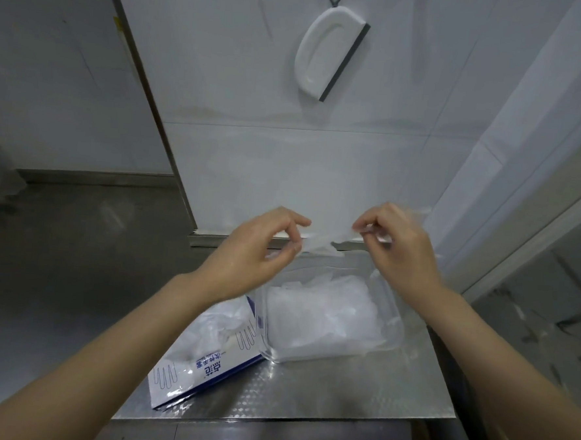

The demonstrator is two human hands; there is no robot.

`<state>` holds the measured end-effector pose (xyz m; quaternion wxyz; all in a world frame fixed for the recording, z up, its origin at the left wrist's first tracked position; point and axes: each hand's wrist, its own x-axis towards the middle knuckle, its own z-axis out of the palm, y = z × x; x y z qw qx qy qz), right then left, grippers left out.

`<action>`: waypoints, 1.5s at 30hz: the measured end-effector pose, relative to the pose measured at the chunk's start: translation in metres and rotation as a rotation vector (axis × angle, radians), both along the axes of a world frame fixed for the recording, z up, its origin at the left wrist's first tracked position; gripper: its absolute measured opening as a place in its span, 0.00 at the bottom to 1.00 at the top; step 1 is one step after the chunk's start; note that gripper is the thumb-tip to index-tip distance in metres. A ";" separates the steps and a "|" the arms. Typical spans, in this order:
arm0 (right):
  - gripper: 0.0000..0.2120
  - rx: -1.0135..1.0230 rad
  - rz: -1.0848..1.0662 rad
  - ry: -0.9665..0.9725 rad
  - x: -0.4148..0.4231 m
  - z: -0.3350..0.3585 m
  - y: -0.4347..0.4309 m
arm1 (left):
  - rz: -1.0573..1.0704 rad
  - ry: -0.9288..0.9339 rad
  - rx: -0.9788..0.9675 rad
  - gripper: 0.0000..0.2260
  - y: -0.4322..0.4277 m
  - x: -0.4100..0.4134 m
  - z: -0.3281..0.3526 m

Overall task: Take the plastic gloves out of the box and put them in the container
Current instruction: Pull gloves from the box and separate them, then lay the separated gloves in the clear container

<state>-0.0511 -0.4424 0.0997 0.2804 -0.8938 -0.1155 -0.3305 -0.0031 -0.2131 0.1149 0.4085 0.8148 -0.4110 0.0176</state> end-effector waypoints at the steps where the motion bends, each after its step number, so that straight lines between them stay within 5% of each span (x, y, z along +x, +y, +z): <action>1: 0.07 -0.040 0.029 0.024 -0.004 -0.011 -0.002 | -0.037 -0.030 0.082 0.03 0.003 -0.001 -0.012; 8: 0.14 -0.287 0.189 0.617 -0.019 -0.094 -0.009 | -0.162 -0.123 0.576 0.06 -0.002 -0.009 -0.094; 14: 0.22 -0.379 0.199 0.886 -0.003 -0.131 -0.004 | -0.165 -0.148 0.994 0.11 -0.026 -0.002 -0.139; 20: 0.23 -0.319 0.227 1.196 0.010 -0.141 0.002 | -0.207 -0.129 1.276 0.14 -0.048 -0.004 -0.141; 24: 0.24 -0.184 0.299 1.466 0.018 -0.133 -0.001 | -0.220 0.044 1.337 0.12 -0.056 -0.006 -0.133; 28: 0.14 0.154 0.190 1.189 0.018 -0.124 0.002 | -0.042 0.161 1.062 0.12 -0.060 0.000 -0.134; 32: 0.16 -0.186 0.134 0.895 0.021 -0.135 0.009 | 0.107 0.078 0.865 0.18 -0.068 0.002 -0.153; 38: 0.39 -0.485 0.123 1.185 0.030 -0.169 0.001 | 0.018 0.117 1.217 0.39 -0.072 0.002 -0.187; 45: 0.47 -0.715 0.045 1.195 0.030 -0.173 -0.011 | -0.033 0.036 1.414 0.48 -0.074 0.005 -0.197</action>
